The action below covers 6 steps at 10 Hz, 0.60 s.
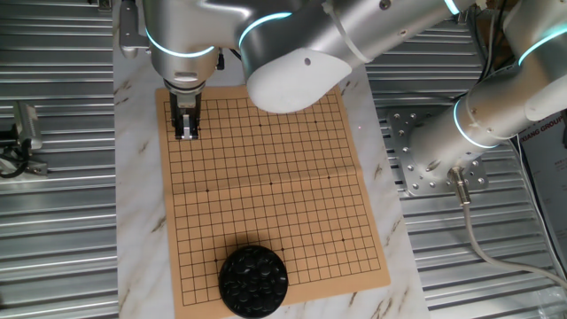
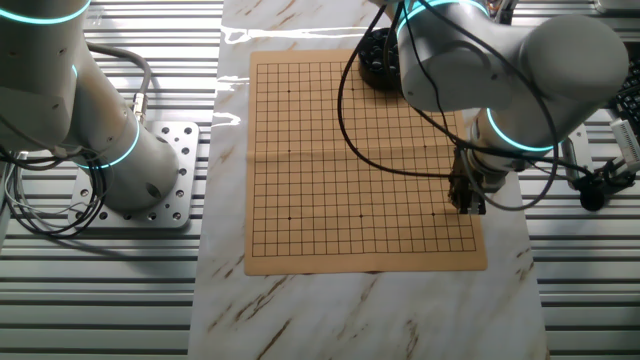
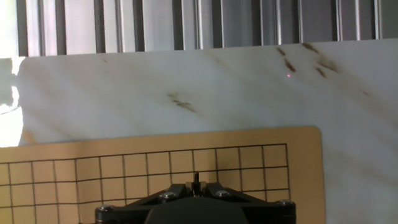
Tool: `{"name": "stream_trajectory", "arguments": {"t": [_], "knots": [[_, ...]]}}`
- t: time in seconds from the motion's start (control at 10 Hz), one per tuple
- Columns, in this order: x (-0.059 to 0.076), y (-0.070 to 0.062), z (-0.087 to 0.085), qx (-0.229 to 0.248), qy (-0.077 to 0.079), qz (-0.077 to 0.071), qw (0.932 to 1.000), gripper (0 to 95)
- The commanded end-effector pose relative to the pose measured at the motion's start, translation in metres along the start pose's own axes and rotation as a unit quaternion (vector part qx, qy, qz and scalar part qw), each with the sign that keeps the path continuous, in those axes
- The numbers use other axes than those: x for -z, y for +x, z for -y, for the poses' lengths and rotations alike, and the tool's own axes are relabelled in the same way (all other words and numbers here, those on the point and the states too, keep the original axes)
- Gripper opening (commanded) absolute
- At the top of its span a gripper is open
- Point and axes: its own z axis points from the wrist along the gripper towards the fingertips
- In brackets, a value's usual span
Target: Play the first move as black on the 3-4 point in the upper right corner of the Go board
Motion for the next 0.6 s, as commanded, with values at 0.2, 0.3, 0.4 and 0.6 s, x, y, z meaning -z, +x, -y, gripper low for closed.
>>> {"name": "stream_trajectory", "arguments": {"t": [0.2,0.3,0.4,0.6], "knots": [[-0.0013,-0.0005,0.0017,-0.001,-0.004,-0.001,1.0000,0.0],[-0.0016,-0.0001,0.0022,0.000,-0.004,0.000,1.0000,0.0],[-0.0022,0.0006,0.0031,0.001,-0.006,0.000,1.0000,0.0],[-0.0033,0.0021,0.0045,0.003,-0.006,0.002,1.0000,0.0]]}}
